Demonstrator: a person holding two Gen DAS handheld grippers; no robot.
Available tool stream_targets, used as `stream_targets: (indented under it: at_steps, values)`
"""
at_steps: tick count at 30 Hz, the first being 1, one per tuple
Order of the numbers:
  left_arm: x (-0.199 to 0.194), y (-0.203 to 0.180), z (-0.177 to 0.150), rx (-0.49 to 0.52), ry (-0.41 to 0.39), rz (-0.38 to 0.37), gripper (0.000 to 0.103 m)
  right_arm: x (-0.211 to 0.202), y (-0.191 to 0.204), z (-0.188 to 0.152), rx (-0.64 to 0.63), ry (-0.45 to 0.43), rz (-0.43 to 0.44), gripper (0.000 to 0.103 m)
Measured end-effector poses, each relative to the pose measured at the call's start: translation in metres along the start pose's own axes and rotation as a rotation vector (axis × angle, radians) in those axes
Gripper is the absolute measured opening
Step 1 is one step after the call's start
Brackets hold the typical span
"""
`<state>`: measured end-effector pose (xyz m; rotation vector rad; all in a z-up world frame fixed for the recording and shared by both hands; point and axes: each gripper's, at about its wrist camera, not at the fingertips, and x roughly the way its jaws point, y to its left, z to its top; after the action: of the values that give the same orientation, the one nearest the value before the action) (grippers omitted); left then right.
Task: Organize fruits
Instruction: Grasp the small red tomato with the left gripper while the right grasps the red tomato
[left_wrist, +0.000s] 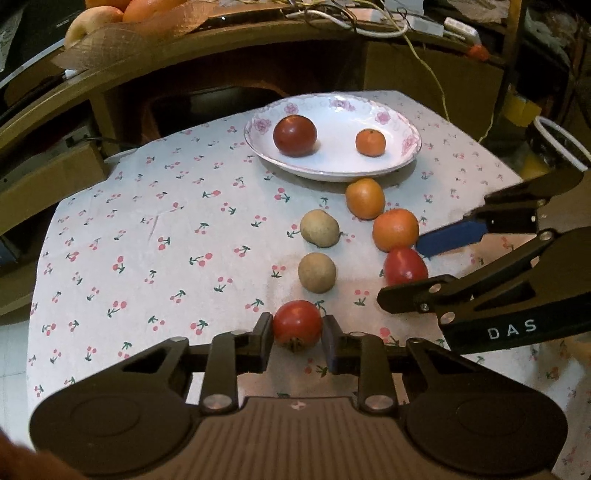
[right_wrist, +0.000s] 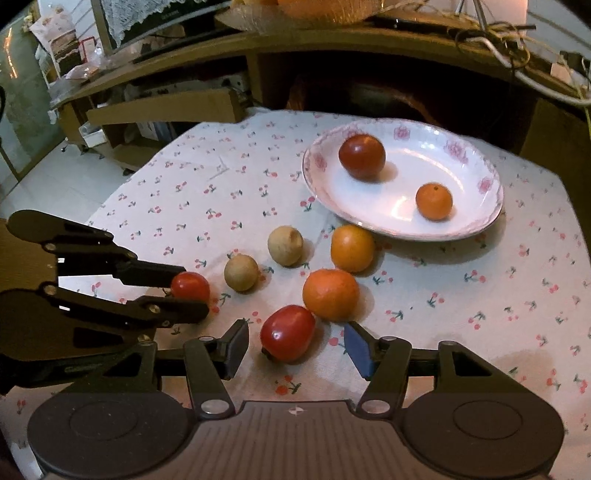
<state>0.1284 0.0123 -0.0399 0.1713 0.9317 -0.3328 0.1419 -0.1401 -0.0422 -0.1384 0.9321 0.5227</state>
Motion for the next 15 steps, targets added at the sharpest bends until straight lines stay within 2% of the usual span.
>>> stream_targets:
  at_steps: [3,5,12,15]
  values:
    - [0.003,-0.005,0.004,0.024,-0.004,0.026,0.035,0.003,0.003,0.001,-0.012,-0.008,-0.018,0.061]
    - [0.003,-0.005,0.004,0.034,-0.002,0.034,0.036,0.004,0.005,0.002,-0.024,-0.006,-0.037,0.056]
    - [0.002,-0.003,0.003,0.018,-0.005,0.035,0.04,0.005,0.012,0.0,-0.081,-0.013,-0.076,0.05]
    - [0.002,-0.003,0.002,0.017,-0.009,0.034,0.04,0.003,0.01,0.001,-0.065,-0.007,-0.048,0.035]
